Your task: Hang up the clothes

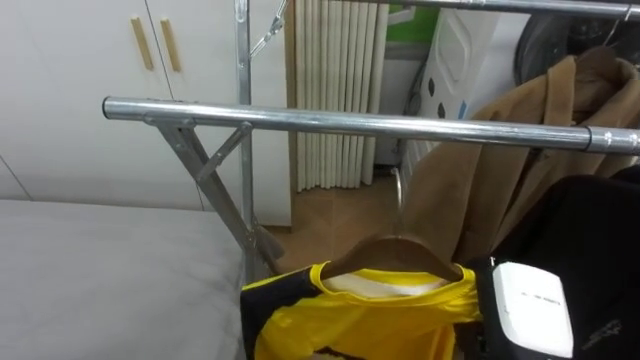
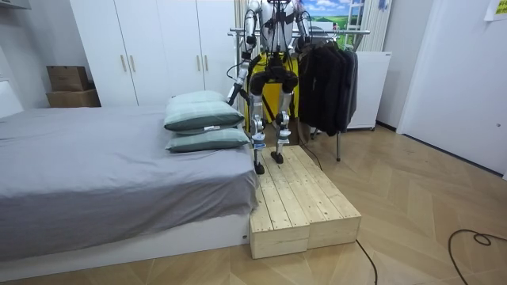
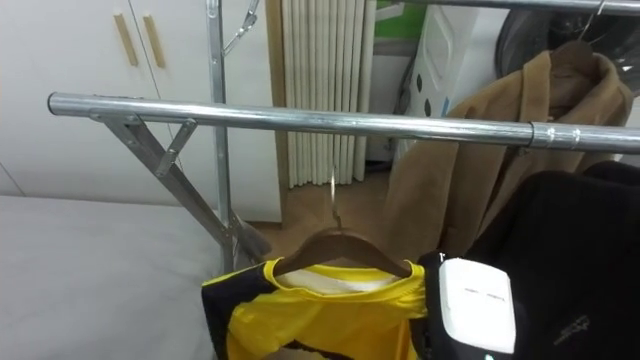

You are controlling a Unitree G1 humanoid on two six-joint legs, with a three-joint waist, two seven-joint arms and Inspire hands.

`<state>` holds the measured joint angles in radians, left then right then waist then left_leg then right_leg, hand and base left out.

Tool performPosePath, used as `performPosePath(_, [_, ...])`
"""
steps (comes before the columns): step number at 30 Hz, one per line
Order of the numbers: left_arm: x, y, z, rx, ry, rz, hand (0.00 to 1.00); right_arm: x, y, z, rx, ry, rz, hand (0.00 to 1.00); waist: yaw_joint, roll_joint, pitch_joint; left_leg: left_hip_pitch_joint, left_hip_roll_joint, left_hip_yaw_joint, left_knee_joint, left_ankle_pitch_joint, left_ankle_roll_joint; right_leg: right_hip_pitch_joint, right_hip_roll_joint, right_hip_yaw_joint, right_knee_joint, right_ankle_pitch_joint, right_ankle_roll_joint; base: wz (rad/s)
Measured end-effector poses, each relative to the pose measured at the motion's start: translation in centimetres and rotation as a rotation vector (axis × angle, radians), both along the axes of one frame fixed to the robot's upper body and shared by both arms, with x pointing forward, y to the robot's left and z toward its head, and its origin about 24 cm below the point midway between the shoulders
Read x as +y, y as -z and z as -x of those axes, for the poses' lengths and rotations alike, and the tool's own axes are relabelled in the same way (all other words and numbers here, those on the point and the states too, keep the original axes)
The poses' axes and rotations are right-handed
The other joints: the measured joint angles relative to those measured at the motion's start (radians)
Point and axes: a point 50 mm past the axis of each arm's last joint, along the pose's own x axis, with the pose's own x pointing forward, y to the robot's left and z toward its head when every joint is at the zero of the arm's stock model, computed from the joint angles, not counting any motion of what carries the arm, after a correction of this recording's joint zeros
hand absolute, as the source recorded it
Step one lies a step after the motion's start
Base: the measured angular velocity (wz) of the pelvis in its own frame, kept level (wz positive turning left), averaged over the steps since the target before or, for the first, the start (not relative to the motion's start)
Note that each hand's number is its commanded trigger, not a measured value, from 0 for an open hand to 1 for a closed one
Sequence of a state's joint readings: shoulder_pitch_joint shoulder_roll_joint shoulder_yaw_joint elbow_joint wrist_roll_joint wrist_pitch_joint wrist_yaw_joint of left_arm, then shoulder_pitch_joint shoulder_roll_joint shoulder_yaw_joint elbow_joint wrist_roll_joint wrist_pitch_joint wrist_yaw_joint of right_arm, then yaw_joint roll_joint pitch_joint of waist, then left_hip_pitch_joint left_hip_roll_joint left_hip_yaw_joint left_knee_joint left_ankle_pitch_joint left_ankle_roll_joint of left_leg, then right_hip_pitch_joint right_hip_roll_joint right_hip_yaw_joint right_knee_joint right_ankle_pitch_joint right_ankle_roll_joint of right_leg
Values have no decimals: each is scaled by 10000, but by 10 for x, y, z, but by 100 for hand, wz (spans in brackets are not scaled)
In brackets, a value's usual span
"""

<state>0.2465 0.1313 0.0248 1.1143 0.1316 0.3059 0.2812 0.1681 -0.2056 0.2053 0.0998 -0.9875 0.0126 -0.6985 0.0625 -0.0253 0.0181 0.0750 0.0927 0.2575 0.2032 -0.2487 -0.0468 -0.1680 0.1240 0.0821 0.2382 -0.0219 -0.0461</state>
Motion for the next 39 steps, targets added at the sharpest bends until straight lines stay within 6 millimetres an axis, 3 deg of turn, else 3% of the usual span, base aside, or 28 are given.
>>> performPosePath(8, [0,0,1,74,104,16,0,4,-26,-3,-1297,-522,-36,100,1,-27,-6,151,-22,2,-16,-1,1,109,21,10,19,-76,77,-1])
performPosePath(19, [2,0,1,104,78,284,0,8,-35,-3,-1745,-864,-205,100,-25,-52,-25,86,-17,-37,0,-1,-1,78,25,36,14,-77,49,0])
performPosePath(31, [7,-1,1,273,576,415,0,1,-39,-13,-670,-1087,-375,100,-42,-100,-70,64,-18,-111,6,0,0,85,0,-3,-5,-64,31,1])
performPosePath(39, [9,-2,1,231,382,346,0,-10,-39,-22,603,-957,-1977,100,-73,-217,-100,41,-24,-207,22,-1,2,92,-40,-10,-15,-60,24,0])
